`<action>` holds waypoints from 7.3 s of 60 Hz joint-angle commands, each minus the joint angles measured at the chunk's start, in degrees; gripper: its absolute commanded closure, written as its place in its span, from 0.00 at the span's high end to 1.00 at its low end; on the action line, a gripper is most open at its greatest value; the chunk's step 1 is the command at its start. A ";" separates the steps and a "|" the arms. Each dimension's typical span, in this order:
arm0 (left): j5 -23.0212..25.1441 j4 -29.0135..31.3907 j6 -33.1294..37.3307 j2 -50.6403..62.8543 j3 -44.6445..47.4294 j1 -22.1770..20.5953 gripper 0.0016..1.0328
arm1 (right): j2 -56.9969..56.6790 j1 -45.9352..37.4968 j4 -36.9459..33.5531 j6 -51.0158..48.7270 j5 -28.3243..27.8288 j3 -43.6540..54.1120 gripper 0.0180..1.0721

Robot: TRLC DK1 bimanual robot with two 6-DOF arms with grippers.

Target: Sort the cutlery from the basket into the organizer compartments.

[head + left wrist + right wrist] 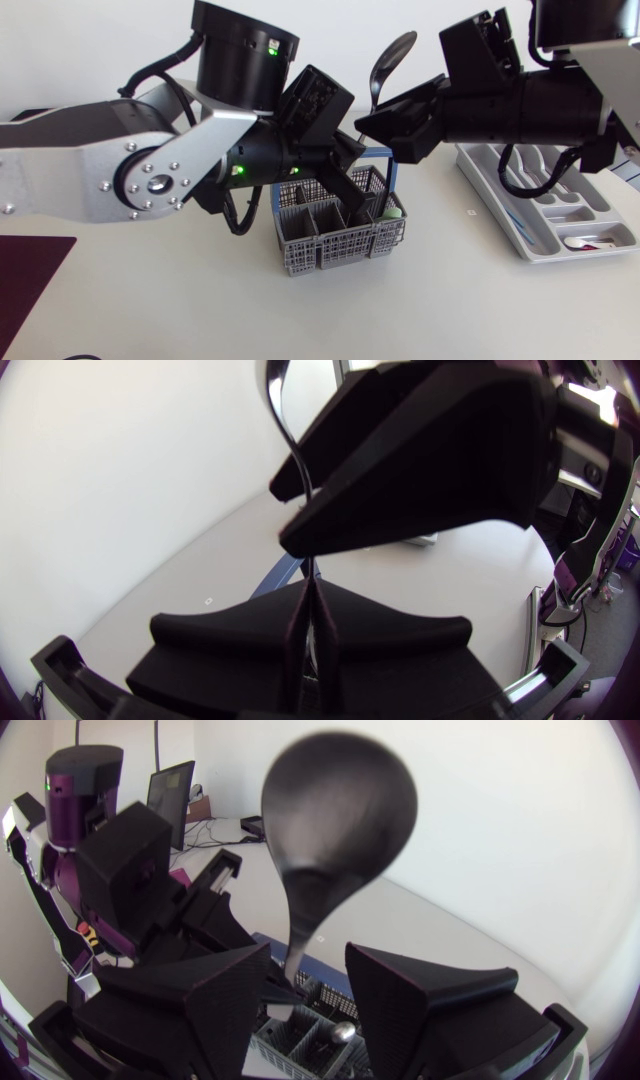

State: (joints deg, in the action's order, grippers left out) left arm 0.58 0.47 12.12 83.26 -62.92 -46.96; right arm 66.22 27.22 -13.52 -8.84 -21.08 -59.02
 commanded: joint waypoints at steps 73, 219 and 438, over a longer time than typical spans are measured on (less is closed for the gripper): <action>-3.74 -1.61 -1.40 -3.20 0.16 3.37 0.75 | -4.52 -12.46 -2.30 1.46 -8.19 1.46 0.05; -3.74 10.69 12.05 4.54 -1.33 -5.95 0.75 | 61.93 -56.93 -28.49 -30.80 -4.93 -49.96 0.05; -3.13 6.83 15.92 -1.00 9.48 -4.02 0.75 | 21.85 -17.12 -23.13 -31.50 -14.87 1.19 0.40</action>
State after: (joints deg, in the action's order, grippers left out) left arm -2.87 7.86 27.09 83.48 -54.68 -51.37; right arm 87.53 9.43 -37.91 -41.91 -36.80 -59.53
